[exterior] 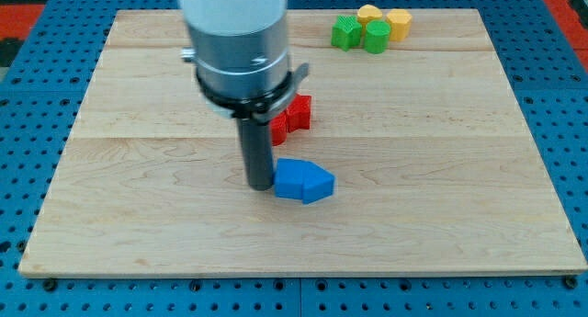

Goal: Push the green blocks towards top left

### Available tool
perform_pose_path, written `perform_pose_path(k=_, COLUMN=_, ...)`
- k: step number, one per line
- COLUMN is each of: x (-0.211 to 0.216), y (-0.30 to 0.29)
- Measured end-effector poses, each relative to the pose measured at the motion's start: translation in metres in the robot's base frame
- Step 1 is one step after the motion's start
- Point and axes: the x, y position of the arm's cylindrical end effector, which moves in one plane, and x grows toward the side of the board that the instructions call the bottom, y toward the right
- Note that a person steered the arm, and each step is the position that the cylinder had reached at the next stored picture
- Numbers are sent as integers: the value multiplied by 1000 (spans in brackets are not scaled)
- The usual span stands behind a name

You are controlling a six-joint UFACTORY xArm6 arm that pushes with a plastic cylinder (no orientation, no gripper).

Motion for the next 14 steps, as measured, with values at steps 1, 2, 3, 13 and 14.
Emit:
perform_pose_path(k=1, x=-8, y=19)
perform_pose_path(k=2, x=-66, y=28)
perform_pose_path(k=3, x=-102, y=135)
perform_pose_path(k=13, x=-306, y=-61)
perform_pose_path(k=14, x=-309, y=-57)
